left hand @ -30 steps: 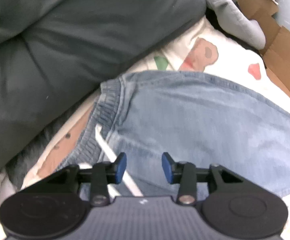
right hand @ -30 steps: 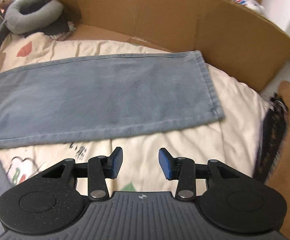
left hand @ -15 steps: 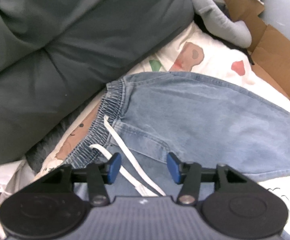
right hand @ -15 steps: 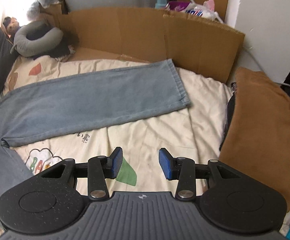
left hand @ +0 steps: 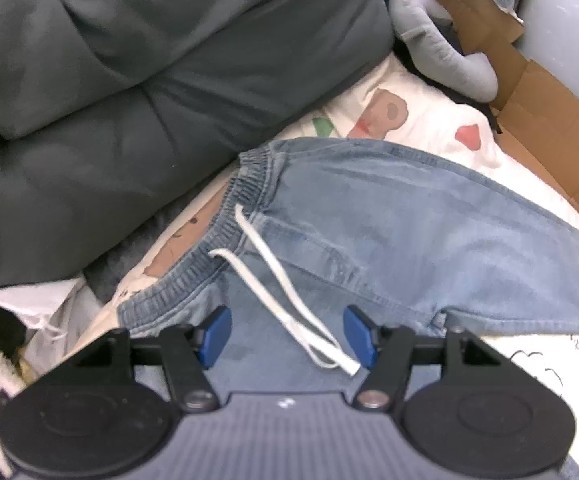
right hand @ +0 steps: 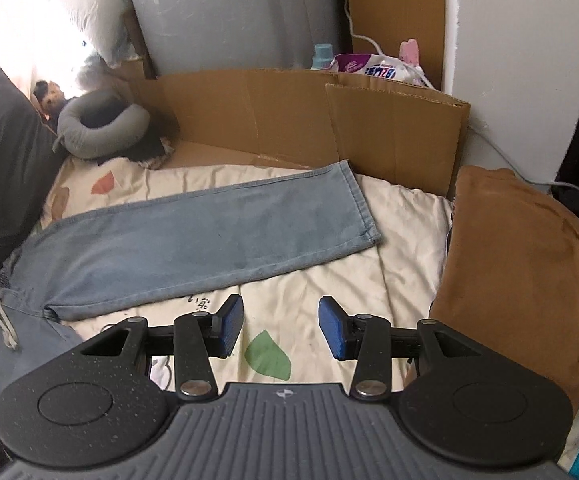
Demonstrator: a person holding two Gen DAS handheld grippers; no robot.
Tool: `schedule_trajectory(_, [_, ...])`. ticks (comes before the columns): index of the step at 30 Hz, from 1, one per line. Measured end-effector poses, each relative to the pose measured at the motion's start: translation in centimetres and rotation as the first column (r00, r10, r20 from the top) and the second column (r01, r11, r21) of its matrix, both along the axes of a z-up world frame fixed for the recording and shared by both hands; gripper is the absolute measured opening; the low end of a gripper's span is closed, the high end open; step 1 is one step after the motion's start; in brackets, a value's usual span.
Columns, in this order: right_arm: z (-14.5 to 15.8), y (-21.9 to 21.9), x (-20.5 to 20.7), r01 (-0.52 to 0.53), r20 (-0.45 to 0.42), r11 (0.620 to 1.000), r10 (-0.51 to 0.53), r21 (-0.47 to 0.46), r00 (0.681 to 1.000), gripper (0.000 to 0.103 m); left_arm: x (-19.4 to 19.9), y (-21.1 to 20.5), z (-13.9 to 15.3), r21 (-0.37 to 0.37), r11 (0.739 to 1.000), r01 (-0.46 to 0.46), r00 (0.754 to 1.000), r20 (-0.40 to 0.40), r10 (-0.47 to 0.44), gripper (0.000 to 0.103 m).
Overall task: Fold clothes
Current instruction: 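Open the left gripper and lift both grippers away from the jeans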
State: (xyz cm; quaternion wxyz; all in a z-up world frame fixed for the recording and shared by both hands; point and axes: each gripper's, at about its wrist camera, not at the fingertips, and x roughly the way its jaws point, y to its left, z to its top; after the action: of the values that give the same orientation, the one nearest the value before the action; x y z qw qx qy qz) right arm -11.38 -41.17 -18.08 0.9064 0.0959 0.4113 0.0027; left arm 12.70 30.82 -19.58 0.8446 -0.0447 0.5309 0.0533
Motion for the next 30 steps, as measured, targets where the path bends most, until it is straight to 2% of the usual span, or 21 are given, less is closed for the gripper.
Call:
schedule_trajectory(10, [1.2, -1.7, -4.1, -0.007, 0.025, 1.0, 0.007, 0.004, 1.0, 0.05, -3.1, 0.8, 1.8, 0.02, 0.999, -0.034, 0.999, -0.008, 0.034, 0.067])
schedule_trajectory(21, [3.3, -3.6, -7.0, -0.022, 0.066, 1.0, 0.022, 0.008, 0.998, 0.057, -5.1, 0.8, 2.6, 0.035, 0.998, -0.048, 0.999, -0.007, 0.048, 0.069])
schedule_trajectory(30, [2.0, -4.6, -9.7, -0.032, 0.042, 0.999, 0.031, 0.022, 0.999, 0.059, -7.0, 1.0, 1.4, 0.034, 0.999, -0.039, 0.999, -0.035, 0.04, 0.069])
